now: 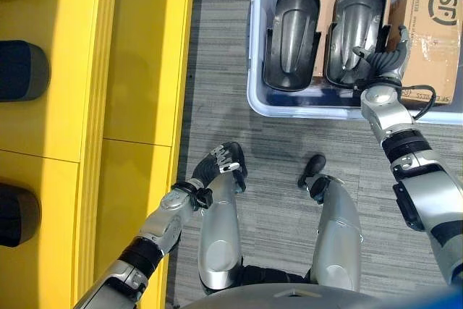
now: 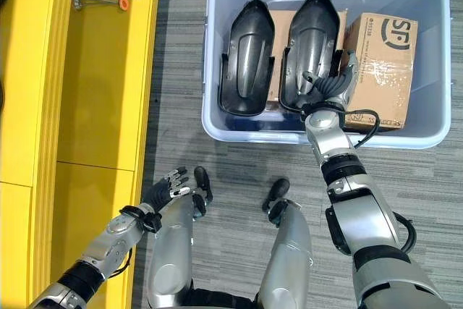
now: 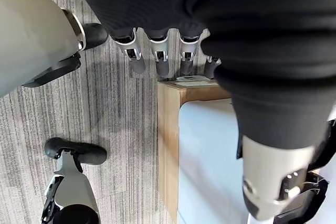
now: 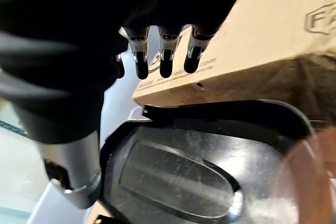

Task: Move parts from the plastic box to the shelf.

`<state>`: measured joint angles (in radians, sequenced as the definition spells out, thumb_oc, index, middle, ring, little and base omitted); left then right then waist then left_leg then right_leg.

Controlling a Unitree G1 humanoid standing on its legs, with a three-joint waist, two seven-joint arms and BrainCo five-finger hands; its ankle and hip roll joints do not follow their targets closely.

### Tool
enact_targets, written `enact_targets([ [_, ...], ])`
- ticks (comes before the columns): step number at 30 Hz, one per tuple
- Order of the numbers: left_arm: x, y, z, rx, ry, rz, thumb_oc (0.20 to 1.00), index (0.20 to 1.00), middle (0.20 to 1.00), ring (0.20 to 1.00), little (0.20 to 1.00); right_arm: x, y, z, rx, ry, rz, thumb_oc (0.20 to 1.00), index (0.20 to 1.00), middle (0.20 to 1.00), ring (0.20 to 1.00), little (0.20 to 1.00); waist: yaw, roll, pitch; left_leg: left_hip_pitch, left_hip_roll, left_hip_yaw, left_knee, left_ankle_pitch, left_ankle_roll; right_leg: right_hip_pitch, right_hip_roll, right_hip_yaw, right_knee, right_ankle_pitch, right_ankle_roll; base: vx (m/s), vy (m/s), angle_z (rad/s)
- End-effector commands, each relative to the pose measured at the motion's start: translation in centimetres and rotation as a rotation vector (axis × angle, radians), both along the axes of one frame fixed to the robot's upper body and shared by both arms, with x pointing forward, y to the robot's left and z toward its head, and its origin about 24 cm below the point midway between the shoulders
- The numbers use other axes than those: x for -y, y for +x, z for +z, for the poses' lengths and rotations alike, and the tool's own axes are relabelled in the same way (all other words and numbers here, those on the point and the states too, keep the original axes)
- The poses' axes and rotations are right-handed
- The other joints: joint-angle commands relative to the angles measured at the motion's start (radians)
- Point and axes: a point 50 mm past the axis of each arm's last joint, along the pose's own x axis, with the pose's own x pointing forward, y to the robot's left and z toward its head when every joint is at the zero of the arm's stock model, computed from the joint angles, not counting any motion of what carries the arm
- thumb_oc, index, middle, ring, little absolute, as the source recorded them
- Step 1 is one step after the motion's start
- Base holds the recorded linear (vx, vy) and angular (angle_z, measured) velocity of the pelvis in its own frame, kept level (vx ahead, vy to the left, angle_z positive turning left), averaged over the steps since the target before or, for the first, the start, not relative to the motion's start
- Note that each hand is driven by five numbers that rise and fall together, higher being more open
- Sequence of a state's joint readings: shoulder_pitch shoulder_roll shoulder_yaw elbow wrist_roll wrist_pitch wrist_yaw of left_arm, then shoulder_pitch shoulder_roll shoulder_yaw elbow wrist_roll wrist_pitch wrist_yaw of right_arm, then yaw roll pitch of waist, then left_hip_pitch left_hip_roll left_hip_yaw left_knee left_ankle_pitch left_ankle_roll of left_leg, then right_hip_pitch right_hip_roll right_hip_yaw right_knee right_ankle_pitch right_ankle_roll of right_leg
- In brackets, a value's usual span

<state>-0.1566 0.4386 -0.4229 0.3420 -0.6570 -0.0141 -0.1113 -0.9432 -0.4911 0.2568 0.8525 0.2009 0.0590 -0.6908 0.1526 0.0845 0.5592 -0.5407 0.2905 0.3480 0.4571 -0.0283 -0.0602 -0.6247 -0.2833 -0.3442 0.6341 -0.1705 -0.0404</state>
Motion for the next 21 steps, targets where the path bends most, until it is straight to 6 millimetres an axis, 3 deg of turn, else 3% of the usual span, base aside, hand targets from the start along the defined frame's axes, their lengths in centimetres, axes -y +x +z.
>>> enact_targets([
  [1,1.2,-0.4,0.4,0.044,-0.023,-0.06,1.0,1.0,1.0,1.0,1.0,0.8,-0.1,2.3,0.083,-0.039,-0.021,1.0,1.0,1.0,1.0,1.0,0.003,0.037,-0.039,0.01,0.085,-0.015,-0.044,0.007,-0.054,-0.007,-0.113,-0.02,0.017,0.021,0.136,0.0,0.0,0.0],
  [5,1.1,-0.3,0.4,0.045,-0.024,-0.053,1.0,1.0,1.0,1.0,1.0,0.4,0.2,1.3,0.034,0.013,0.049,1.0,1.0,1.0,1.0,1.0,0.0,0.038,-0.039,-0.001,0.086,-0.016,-0.039,0.007,-0.055,-0.018,-0.112,-0.015,0.017,0.023,0.134,0.02,-0.005,-0.01],
  [6,0.8,-0.3,0.3,0.037,-0.019,-0.058,1.0,1.0,1.0,1.0,1.0,0.2,0.5,-0.5,-0.097,0.072,0.128,1.0,1.0,1.0,1.0,1.0,-0.001,0.035,-0.039,0.01,0.084,-0.027,-0.022,-0.02,-0.071,-0.006,-0.115,-0.003,0.032,-0.002,0.149,0.0,-0.026,-0.05],
  [9,0.9,0.0,0.6,0.045,-0.015,-0.063,1.0,1.0,1.0,1.0,1.0,-0.1,0.6,-1.2,-0.126,0.069,0.172,1.0,1.0,1.0,1.0,1.0,0.001,0.035,-0.039,-0.011,0.088,-0.02,-0.03,0.005,-0.059,-0.025,-0.108,-0.01,0.022,0.019,0.13,0.0,-0.024,-0.03],
  [10,0.8,-0.2,0.4,0.038,-0.009,-0.067,1.0,1.0,1.0,1.0,1.0,0.1,0.5,-2.0,-0.165,0.041,0.178,1.0,1.0,1.0,1.0,1.0,0.001,0.033,-0.039,0.003,0.086,-0.027,-0.02,-0.017,-0.073,-0.013,-0.114,-0.004,0.034,-0.002,0.144,0.07,-0.018,-0.03],
  [21,0.5,0.0,0.3,0.037,-0.006,-0.076,1.0,1.0,1.0,1.0,1.0,1.4,0.2,-4.9,-0.309,0.135,0.154,1.0,1.0,1.0,1.0,1.0,0.01,0.04,-0.039,-0.021,0.09,-0.03,-0.015,-0.012,-0.076,-0.034,-0.124,-0.012,0.047,-0.004,0.137,0.01,-0.002,0.0],
])
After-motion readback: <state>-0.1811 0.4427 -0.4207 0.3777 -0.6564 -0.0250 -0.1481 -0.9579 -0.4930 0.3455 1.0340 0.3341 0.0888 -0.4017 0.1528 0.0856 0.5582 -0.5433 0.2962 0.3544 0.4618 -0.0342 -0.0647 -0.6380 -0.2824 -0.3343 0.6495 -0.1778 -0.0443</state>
